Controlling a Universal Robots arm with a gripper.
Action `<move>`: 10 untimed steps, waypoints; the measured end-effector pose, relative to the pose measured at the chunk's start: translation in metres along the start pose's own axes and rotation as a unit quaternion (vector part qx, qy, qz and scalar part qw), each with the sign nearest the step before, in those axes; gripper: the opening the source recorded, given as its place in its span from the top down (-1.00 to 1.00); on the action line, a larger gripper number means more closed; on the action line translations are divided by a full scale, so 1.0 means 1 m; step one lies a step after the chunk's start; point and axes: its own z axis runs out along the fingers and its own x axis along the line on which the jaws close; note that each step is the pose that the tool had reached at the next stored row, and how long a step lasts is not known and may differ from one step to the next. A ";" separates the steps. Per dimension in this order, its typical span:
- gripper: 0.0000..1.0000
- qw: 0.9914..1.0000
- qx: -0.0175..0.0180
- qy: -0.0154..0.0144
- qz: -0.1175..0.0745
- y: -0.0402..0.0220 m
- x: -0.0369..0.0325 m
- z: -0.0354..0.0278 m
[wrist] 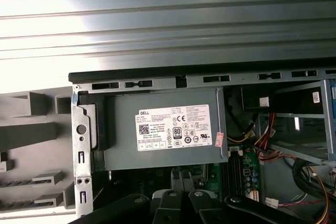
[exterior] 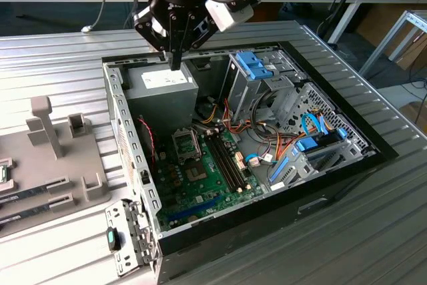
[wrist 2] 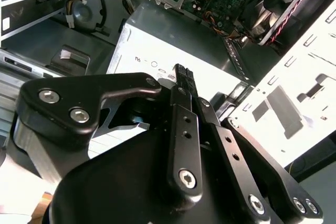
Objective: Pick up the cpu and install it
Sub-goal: 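Reach for the cpu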
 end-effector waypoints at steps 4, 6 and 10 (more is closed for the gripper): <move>0.79 1.000 0.000 0.000 0.000 -0.0002 0.0024 -0.0001; 0.79 1.000 0.000 0.000 0.000 -0.0003 0.0037 -0.0001; 0.79 1.000 0.000 0.000 0.000 -0.0005 0.0061 -0.0002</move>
